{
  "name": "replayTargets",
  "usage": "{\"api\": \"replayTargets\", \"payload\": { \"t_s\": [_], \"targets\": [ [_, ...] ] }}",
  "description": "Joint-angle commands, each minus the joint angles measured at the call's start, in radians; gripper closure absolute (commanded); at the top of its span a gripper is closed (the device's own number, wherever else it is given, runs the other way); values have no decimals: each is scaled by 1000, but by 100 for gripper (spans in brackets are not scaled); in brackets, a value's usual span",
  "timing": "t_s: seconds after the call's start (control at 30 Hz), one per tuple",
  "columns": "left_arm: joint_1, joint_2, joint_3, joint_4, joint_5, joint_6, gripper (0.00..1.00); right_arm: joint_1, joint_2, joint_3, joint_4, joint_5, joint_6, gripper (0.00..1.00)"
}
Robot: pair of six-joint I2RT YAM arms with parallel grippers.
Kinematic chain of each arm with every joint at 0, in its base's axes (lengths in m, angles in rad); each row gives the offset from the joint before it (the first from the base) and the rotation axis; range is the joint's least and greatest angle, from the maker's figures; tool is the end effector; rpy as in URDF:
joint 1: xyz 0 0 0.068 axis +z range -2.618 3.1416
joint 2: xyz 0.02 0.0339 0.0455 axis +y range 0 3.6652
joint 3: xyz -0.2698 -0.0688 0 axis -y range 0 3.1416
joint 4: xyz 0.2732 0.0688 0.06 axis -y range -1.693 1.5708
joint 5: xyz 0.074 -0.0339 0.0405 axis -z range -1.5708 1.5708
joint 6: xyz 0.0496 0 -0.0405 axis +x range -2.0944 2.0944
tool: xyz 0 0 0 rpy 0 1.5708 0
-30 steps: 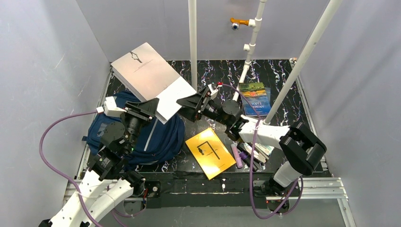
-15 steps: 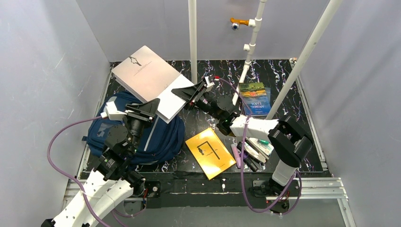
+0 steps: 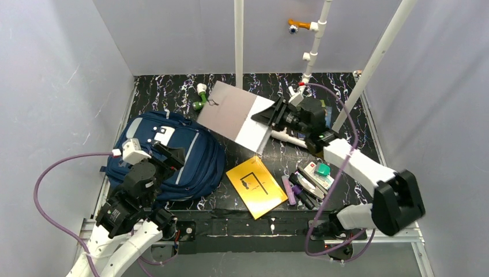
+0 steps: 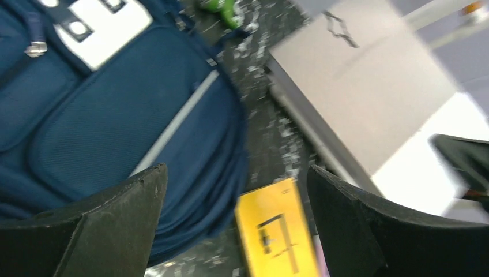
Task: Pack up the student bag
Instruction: Pick up the book from the center of the board, then place the book in the student bag.
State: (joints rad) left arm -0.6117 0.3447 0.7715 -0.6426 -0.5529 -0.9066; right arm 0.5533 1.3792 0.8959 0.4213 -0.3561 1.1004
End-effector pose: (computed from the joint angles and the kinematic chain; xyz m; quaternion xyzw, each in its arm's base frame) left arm 0.0996 -0.0381 0.3475 -0.2794 0.7163 -0.2608 0.5838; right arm 0.2961 0.2032 0.2971 0.0770 0.7233 0.5833 0.3615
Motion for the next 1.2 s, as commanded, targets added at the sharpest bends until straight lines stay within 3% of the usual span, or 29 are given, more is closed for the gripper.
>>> {"api": "replayTargets", "payload": {
  "t_s": [0.0, 0.17, 0.33, 0.43, 0.53, 0.87, 0.93, 1.07, 1.1, 1.17],
  "targets": [
    [0, 63, 20, -152, -13, 193, 11, -16, -164, 35, -463, -153, -525, 95],
    [0, 250, 32, -42, 160, 309, 20, -16, -249, 52, -711, -234, -663, 98],
    [0, 524, 37, 134, 461, 450, 21, -16, -304, 162, -972, 81, -787, 97],
    [-3, 681, 58, 162, 550, 449, 25, -16, -310, 230, -1054, 221, -833, 97],
    [-8, 777, 69, 166, 534, 470, 35, -17, -309, 261, -1071, 232, -850, 98],
    [-34, 956, 98, 160, 441, 580, 48, -18, -314, 235, -1038, 125, -843, 98],
    [-35, 986, 109, 141, 425, 592, 59, -18, -308, 247, -1047, 95, -849, 98],
    [-35, 982, 149, 77, 355, 646, 95, -18, -294, 294, -1099, 54, -866, 99],
    [-34, 964, 157, 65, 337, 667, 100, -18, -291, 308, -1105, 31, -865, 99],
    [-33, 918, 187, 35, 301, 695, 100, -18, -278, 326, -1116, -36, -849, 99]
  ]
}}
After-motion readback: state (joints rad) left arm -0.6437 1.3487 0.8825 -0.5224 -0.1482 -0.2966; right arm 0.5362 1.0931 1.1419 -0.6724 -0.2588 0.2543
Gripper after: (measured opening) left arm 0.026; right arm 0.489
